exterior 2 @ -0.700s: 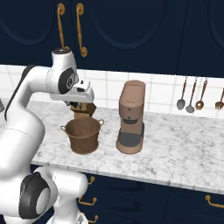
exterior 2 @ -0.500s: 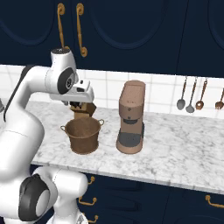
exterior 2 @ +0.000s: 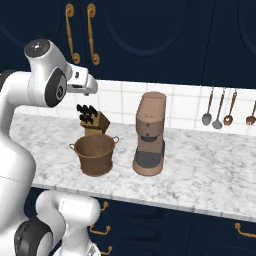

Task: Open the cabinet, pick up the bread from the cabinet and place it in the basket. Then move the basket to the dining counter.

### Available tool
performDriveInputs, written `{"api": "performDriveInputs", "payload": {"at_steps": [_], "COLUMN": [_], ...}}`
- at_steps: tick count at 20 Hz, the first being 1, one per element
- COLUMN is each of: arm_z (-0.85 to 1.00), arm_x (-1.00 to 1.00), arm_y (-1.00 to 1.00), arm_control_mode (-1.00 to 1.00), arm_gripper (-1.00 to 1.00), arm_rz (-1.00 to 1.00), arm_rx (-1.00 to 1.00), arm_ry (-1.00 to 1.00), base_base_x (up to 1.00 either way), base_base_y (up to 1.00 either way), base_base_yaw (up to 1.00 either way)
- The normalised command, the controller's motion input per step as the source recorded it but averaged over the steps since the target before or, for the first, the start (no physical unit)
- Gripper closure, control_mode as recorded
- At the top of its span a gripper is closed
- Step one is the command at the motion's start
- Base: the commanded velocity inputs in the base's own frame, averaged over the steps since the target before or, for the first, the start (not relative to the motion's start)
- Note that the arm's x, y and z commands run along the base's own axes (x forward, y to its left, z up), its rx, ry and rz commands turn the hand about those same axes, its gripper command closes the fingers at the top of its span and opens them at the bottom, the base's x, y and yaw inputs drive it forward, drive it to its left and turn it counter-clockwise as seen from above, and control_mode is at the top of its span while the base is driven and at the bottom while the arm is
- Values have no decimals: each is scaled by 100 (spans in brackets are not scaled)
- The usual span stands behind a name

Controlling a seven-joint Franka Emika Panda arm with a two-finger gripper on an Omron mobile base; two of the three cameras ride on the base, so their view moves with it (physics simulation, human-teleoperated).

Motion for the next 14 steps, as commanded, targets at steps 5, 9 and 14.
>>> {"api": "performDriveInputs", "payload": {"at_steps": [5, 9, 14], "arm_z": [100, 65, 29], "arm_x": [1, 15, 67], "arm_y": [10, -17, -15], "arm_control_mode": [-100, -100, -100], "arm_gripper": [-100, -100, -100], "arm_rz": [-6, -17, -12], "arm_rx": [17, 3, -9], "arm_ry": [-36, -9, 0], "base_base_x": [0, 0, 0], "base_base_y": [0, 0, 0], "base_base_yaw": [0, 0, 0]}}
